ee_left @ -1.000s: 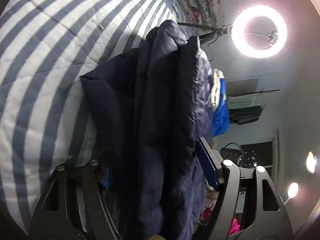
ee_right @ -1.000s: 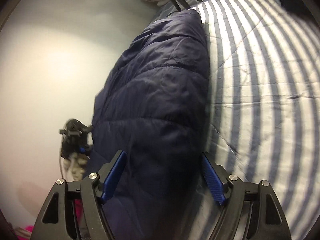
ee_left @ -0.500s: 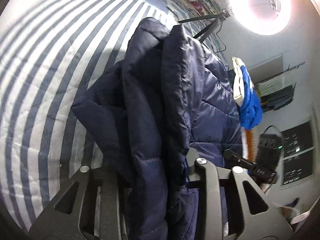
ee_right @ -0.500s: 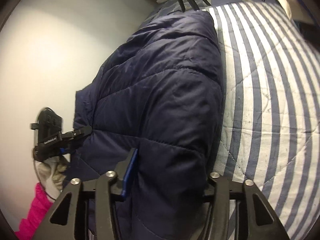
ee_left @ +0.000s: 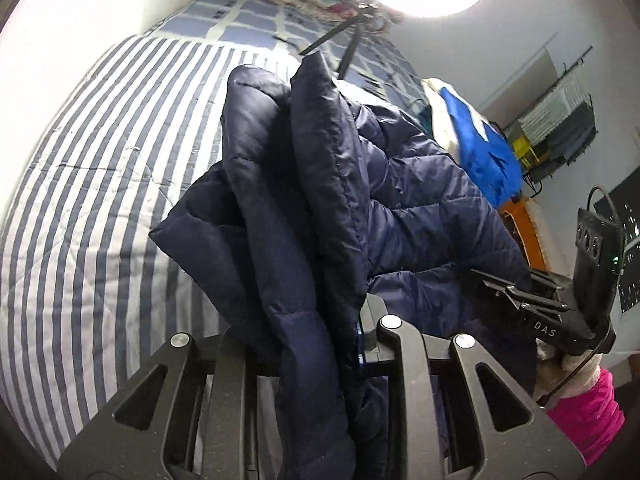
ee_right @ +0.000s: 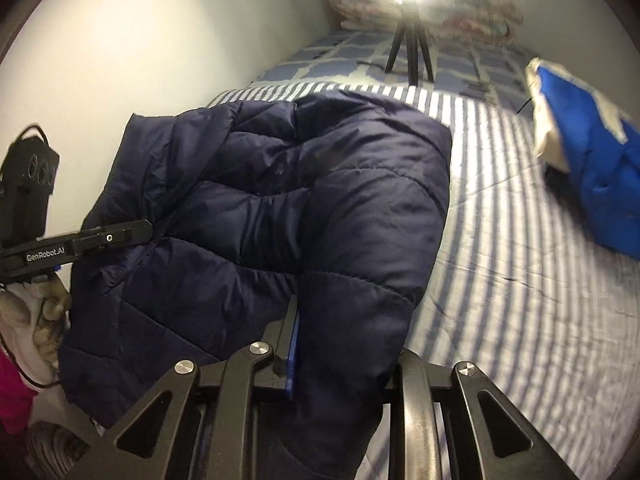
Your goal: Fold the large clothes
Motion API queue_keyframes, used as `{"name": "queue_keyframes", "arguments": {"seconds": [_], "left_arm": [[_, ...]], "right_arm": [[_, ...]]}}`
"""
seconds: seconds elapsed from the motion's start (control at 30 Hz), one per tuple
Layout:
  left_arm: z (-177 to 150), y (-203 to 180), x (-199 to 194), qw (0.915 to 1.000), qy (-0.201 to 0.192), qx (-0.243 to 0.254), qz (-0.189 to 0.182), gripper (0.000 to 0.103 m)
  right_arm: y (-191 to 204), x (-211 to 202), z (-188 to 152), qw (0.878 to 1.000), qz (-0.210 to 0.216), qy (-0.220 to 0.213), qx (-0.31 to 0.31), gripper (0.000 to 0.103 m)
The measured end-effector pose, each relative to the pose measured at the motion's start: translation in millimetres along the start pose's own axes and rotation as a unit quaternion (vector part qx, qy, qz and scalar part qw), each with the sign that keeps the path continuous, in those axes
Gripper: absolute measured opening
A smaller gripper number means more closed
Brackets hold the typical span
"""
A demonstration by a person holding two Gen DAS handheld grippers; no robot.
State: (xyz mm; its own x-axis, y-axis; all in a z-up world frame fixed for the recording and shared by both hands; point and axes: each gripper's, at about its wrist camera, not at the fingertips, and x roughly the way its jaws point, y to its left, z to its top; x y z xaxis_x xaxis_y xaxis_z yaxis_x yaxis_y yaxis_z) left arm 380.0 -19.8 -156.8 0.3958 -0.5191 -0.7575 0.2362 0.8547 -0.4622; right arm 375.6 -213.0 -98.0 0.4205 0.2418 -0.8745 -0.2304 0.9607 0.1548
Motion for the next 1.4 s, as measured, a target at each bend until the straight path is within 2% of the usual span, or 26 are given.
{"name": "queue_keyframes", "arguments": {"seconds": [0.37, 0.7, 0.87, 1.0, 1.23, 1.4], "left_arm": [[-43.6, -64.4, -67.8, 0.9972, -0.053, 0.052, -0.003, 0.021], [-61.9, -120.8, -96.9, 0.9906, -0.089, 0.103, -0.006, 0.021], [-59.3, -142.7, -84.2, 0.9902, -0.085, 0.11, -0.015, 0.021], [-47.5, -161.0, -57.1, 0.9903, -0.07, 0.118, -0.023, 0.021], [-0.4, -209.4, -2.2, 0.9852, -0.067, 0.15, -0.049, 0.021], [45.8, -244.4, 39.7, 0.98, -0.072, 0.172, -0.068, 0.021]], "right_arm": [[28.5, -98.0, -49.2, 0.995, -0.064, -0.055, -0.048, 0.02], [38.5, -167.9, -77.5, 0.986, -0.101, -0.114, -0.073, 0.019], [27.1, -181.6, -82.7, 0.982, -0.115, -0.126, -0.076, 0.019], [6.8, -179.3, -84.1, 0.983, -0.123, -0.121, -0.068, 0.019], [-58.3, -180.7, -70.7, 0.98, -0.15, -0.12, -0.044, 0.018], [-113.6, -181.0, -44.1, 0.974, -0.185, -0.128, -0.03, 0.018]]}}
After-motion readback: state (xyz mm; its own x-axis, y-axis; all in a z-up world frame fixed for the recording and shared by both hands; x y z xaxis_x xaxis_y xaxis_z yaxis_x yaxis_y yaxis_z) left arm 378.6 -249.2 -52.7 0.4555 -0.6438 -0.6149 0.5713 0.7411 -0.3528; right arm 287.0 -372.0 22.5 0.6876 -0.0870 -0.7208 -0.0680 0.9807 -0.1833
